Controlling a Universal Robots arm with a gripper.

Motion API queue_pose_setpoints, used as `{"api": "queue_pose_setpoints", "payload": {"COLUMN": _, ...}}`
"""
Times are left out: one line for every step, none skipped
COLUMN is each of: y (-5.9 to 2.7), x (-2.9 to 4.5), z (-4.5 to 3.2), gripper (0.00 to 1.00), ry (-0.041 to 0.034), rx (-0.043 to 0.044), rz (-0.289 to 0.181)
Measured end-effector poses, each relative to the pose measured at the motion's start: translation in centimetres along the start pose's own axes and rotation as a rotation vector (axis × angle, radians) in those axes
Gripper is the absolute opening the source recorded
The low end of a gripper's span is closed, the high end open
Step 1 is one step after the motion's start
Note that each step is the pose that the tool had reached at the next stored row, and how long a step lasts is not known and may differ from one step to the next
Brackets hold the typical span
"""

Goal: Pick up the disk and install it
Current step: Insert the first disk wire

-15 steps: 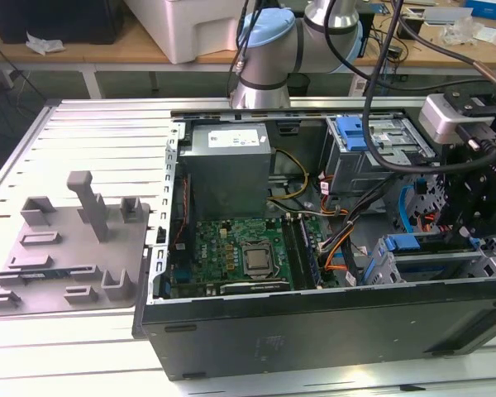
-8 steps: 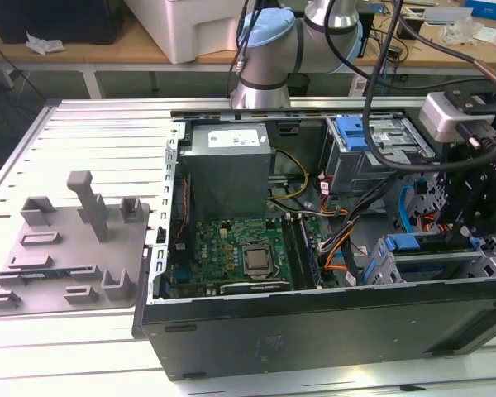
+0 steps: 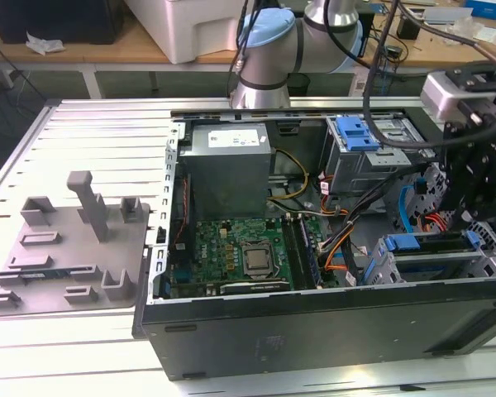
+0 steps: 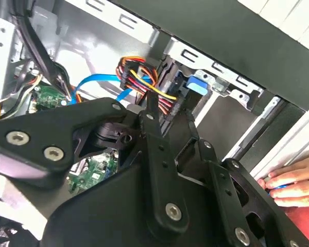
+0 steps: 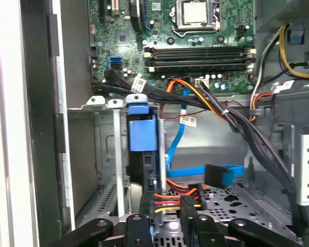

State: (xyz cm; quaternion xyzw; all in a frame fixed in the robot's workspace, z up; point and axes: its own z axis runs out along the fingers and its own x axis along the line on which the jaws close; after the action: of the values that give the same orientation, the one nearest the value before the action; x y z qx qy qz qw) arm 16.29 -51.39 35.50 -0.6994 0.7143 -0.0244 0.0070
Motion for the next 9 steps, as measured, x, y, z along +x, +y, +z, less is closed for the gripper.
{"api": "queue_pose_setpoints", "payload": {"y": 0.00, "x": -0.35, "z": -0.13, "gripper": 0.36, "ry": 0.0042, "rx": 0.0001, "rz": 0.000}}
{"api": "queue_pose_setpoints", "payload": {"y": 0.01, "x": -0.84, "z": -0.30, "gripper": 0.36, "ry": 0.0111, "rx": 0.0002, "rz": 0.000}}
{"api": "queue_pose_setpoints", "payload": {"y": 0.01, "x": -1.19, "z": -0.42, "gripper": 0.36, "ry": 0.0168, "rx": 0.0004, "rz": -0.001}}
{"api": "queue_pose_setpoints", "payload": {"y": 0.01, "x": -1.62, "z": -0.60, "gripper": 0.36, "ry": 0.0236, "rx": 0.0005, "rz": -0.001}}
{"api": "queue_pose_setpoints", "payload": {"y": 0.01, "x": -1.93, "z": -0.77, "gripper": 0.36, "ry": 0.0291, "rx": 0.0006, "rz": -0.001}}
{"api": "queue_pose_setpoints", "payload": {"y": 0.01, "x": -2.36, "z": -1.11, "gripper": 0.36, "ry": 0.0394, "rx": 0.0008, "rz": -0.002}}
{"api": "queue_pose_setpoints", "payload": {"y": 0.00, "x": -2.76, "z": -1.42, "gripper": 0.36, "ry": 0.0504, "rx": 0.0010, "rz": -0.002}}
{"api": "queue_pose_setpoints", "payload": {"y": -0.01, "x": -3.04, "z": -1.59, "gripper": 0.36, "ry": 0.0587, "rx": 0.0012, "rz": -0.003}}
{"api": "queue_pose_setpoints", "payload": {"y": -0.01, "x": -3.43, "z": -1.79, "gripper": 0.36, "ry": 0.0714, "rx": 0.0015, "rz": -0.003}}
